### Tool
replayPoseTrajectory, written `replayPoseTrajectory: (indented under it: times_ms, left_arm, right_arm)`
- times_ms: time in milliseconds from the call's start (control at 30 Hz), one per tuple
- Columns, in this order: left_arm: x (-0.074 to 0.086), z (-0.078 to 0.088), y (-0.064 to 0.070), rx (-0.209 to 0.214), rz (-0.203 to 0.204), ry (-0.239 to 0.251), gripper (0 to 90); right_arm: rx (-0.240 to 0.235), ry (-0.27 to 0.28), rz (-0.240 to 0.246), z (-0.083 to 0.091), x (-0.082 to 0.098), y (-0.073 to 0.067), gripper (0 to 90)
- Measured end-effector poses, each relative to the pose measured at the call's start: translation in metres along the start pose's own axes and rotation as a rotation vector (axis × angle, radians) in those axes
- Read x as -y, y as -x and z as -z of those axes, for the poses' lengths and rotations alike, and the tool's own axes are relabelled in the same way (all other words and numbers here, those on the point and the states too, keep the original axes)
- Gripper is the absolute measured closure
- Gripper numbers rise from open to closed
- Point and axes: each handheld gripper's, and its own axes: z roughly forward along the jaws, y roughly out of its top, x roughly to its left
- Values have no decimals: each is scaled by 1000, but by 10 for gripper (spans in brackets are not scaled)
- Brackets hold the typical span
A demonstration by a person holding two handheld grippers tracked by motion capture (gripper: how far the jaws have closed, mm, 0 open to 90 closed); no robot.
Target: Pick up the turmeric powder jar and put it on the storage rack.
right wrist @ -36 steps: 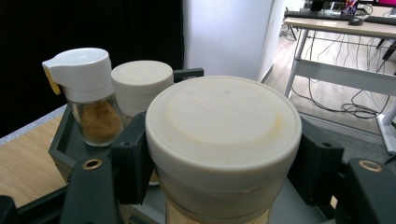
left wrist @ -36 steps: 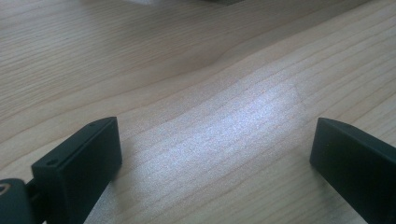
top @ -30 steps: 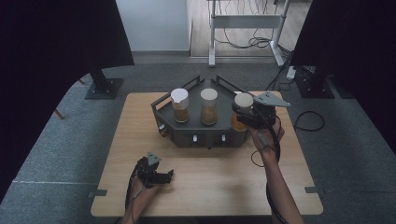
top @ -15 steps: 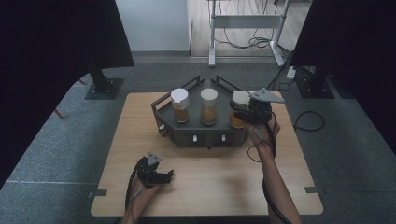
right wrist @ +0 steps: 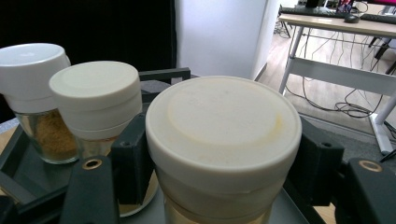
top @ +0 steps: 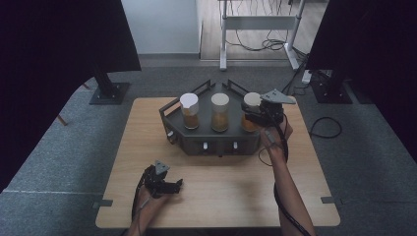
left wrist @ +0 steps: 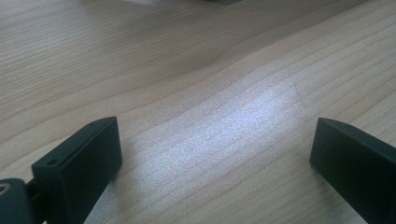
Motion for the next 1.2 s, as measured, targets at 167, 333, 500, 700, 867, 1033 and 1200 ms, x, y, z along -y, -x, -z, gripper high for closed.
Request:
replayPoseTrajectory:
  times_ms: [167, 333, 500, 700, 867, 1033, 1200]
  left_arm:
    - [0, 0, 0, 1, -2, -1, 16]
    - [0, 0, 0, 1, -2, -1, 16]
    - [0, 0, 0, 1, -3, -1, 16]
    - [0, 0, -1, 2, -3, -2, 16]
    - [0, 0, -1, 2, -3, -2, 16]
    - [0, 0, -1, 2, -3, -1, 16]
    - [0, 0, -1, 2, -3, -1, 16]
  right_arm:
    - [2, -5, -3, -4, 0, 2, 332]
    - [3, -9, -1, -8, 1, 1, 332]
    - [4, -21, 0, -12, 1, 0, 332]
    - [5, -34, -21, -17, 5, 3, 332]
    - [1, -28, -48, -18, 8, 7, 330]
    - [-7, -38, -59, -17, 7, 10, 326]
    - [-13, -36, -60, -16, 8, 12, 313]
